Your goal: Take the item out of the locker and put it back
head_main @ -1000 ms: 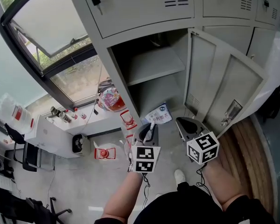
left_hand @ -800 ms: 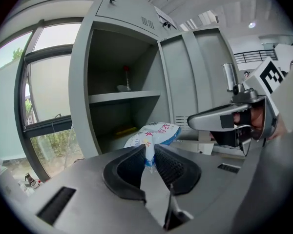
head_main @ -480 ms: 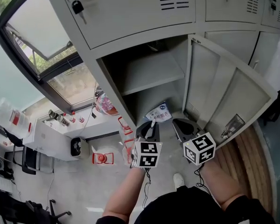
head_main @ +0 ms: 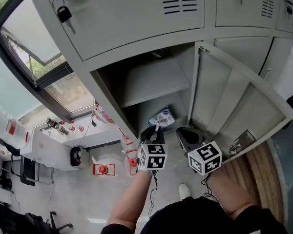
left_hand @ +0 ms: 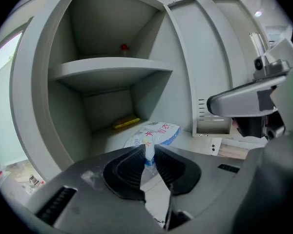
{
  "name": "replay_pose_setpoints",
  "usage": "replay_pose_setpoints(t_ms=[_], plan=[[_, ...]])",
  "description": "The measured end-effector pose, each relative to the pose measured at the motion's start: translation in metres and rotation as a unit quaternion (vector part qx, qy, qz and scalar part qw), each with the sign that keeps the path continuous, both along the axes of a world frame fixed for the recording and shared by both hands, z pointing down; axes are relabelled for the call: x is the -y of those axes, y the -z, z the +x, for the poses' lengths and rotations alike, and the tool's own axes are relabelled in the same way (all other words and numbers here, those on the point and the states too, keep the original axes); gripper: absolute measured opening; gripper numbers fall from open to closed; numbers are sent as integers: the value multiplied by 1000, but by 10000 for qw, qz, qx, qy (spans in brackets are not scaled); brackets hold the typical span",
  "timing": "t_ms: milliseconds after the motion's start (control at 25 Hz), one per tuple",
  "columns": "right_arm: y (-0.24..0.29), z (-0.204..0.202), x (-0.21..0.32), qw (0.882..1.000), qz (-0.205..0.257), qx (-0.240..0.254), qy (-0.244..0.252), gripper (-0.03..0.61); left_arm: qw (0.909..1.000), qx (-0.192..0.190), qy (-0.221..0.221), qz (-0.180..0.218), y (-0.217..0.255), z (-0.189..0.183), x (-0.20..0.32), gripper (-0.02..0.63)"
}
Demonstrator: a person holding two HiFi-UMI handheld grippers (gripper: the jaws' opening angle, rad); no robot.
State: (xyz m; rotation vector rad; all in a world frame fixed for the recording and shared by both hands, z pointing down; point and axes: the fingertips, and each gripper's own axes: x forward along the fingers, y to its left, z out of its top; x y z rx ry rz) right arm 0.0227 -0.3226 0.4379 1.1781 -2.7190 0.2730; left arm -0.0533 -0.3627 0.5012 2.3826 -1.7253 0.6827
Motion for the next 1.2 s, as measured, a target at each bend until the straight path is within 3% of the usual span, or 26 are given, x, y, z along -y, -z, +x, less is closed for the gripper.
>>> replay_pose_setpoints(t_ms=[800,1200], plan=[[-18,-1,10,9997,-188,-121,63,52,9987,255,105,-431,-33,-7,42,67],[-21,-4,8,9996,-242,-108,30,52,9977,454,-203,-468,-39,3,38,140]])
